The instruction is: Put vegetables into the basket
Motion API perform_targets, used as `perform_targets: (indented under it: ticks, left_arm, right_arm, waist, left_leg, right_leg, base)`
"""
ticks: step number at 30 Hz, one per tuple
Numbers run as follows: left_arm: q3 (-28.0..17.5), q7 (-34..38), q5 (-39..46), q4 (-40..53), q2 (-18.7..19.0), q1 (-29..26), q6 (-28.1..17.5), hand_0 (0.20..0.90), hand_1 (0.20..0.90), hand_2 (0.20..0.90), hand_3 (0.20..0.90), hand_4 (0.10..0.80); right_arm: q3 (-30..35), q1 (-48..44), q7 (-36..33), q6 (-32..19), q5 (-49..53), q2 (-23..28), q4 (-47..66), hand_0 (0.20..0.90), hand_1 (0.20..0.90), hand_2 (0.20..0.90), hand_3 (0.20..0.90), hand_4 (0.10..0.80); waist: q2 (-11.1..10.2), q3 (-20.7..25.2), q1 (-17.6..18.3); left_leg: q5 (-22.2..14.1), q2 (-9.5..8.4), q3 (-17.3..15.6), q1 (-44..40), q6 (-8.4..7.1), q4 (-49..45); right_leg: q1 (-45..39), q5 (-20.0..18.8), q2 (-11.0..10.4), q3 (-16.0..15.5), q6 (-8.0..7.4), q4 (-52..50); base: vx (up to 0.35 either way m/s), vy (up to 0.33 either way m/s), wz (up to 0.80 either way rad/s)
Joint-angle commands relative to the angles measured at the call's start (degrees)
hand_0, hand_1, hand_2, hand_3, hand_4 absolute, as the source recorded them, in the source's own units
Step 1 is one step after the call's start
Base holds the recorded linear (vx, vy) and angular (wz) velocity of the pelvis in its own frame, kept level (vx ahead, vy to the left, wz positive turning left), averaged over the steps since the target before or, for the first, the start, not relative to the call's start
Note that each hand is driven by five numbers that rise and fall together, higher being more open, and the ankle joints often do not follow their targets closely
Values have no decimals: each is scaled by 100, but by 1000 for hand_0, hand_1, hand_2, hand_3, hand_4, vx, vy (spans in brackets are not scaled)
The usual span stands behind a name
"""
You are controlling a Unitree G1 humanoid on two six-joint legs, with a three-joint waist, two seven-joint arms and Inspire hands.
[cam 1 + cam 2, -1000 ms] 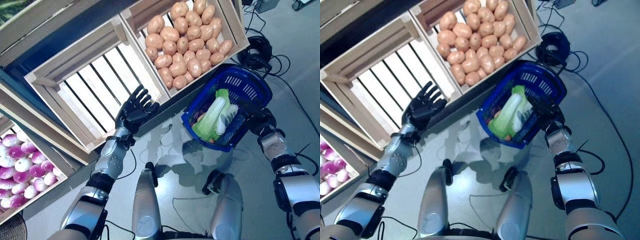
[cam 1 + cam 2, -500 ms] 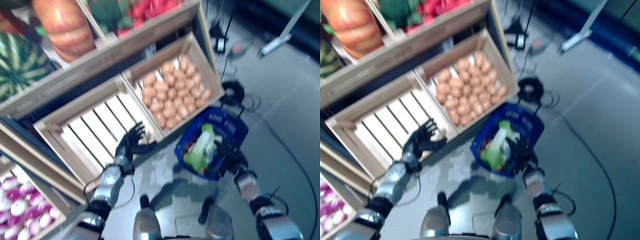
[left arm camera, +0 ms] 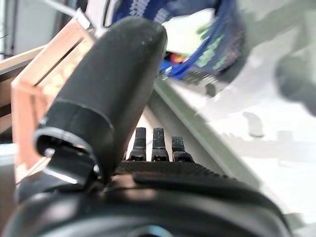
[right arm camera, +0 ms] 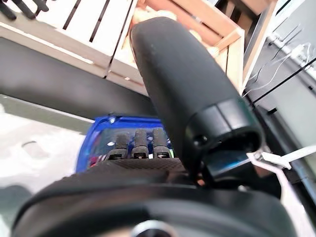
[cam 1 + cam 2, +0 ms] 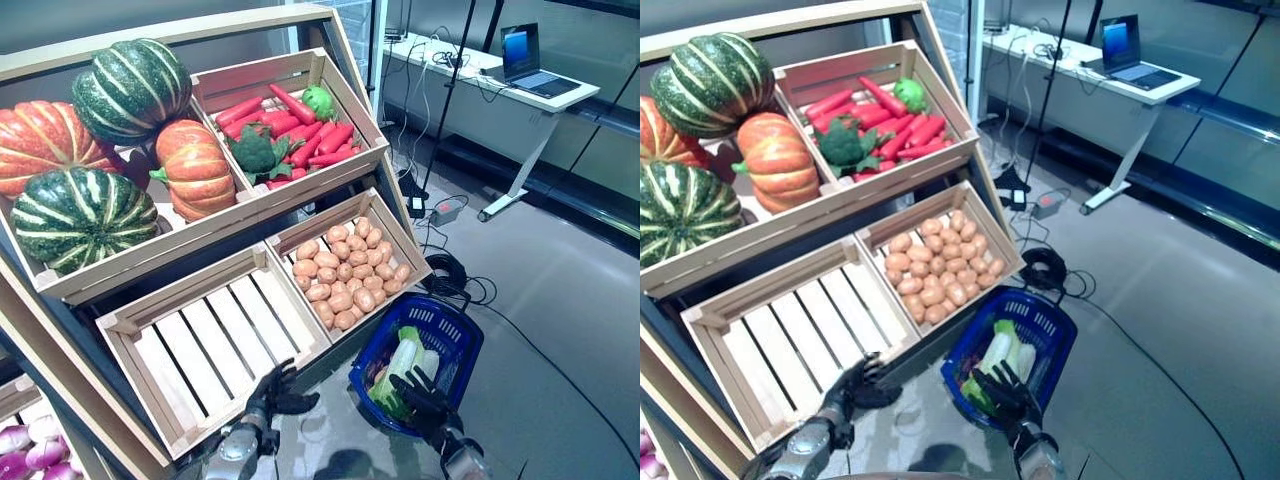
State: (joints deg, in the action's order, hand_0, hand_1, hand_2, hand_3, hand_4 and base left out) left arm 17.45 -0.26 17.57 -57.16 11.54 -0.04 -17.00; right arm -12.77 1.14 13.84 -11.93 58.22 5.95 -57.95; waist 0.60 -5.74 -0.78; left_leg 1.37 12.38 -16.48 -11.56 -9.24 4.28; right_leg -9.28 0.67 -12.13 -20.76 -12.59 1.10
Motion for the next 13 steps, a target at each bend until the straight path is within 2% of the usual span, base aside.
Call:
perform_targets:
  ticks: [1, 13]
  left_arm:
    - [-27, -8, -73, -81, -65, -625, -471, 900, 900, 900, 900, 800]
    - [160, -36, 178, -127, -176, -649, -442, 900, 900, 900, 900, 800]
  right_arm:
    - [-55, -577, 523, -266, -125, -153, 85, 900, 900, 900, 900, 800]
    - [-303, -597, 399, -232, -268, -211, 59, 900, 900, 900, 900, 800]
  waist:
    - [45, -142, 116]
    - [47, -223, 81]
  left_leg:
    - [162, -142, 59, 293, 240, 72]
    - [146, -159, 137, 225, 239, 72]
  right_leg:
    - [-10, -294, 102, 81, 467, 197]
    - [-112, -293, 60, 49, 456, 226]
  base:
    - [0, 0, 0]
    - [18, -3, 0]
